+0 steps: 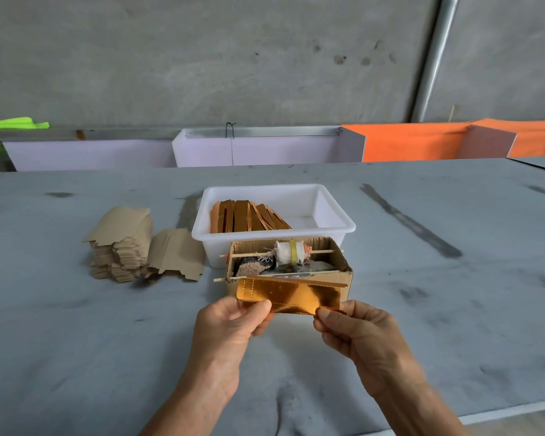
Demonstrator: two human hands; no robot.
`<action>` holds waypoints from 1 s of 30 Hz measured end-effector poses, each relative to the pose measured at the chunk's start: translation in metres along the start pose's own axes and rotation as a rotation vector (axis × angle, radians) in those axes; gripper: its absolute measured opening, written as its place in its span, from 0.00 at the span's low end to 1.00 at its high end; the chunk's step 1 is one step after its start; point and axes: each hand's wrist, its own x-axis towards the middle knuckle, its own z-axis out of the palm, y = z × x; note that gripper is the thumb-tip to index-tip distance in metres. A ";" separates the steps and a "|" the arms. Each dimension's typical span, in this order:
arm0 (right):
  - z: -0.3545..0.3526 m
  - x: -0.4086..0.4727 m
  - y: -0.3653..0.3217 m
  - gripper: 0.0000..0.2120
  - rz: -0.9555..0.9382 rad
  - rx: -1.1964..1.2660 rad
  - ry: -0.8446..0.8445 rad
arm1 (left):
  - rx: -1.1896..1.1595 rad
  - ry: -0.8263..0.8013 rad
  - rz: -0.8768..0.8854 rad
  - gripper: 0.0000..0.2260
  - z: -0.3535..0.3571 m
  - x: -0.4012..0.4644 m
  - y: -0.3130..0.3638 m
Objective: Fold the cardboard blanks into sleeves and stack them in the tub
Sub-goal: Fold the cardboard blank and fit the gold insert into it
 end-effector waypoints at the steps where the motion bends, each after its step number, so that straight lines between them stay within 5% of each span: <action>1: 0.001 0.001 0.001 0.08 -0.022 -0.004 0.027 | 0.007 0.008 0.032 0.05 0.001 0.000 -0.001; 9: 0.009 -0.003 0.008 0.15 -0.180 0.067 0.105 | -0.036 0.074 0.216 0.12 0.012 -0.002 -0.010; 21: 0.017 0.004 0.026 0.26 -0.153 0.127 0.158 | -0.107 0.142 0.045 0.17 0.026 0.002 -0.029; 30: 0.026 0.004 0.041 0.10 0.009 0.344 0.019 | -0.162 0.060 0.108 0.16 0.024 -0.002 -0.027</action>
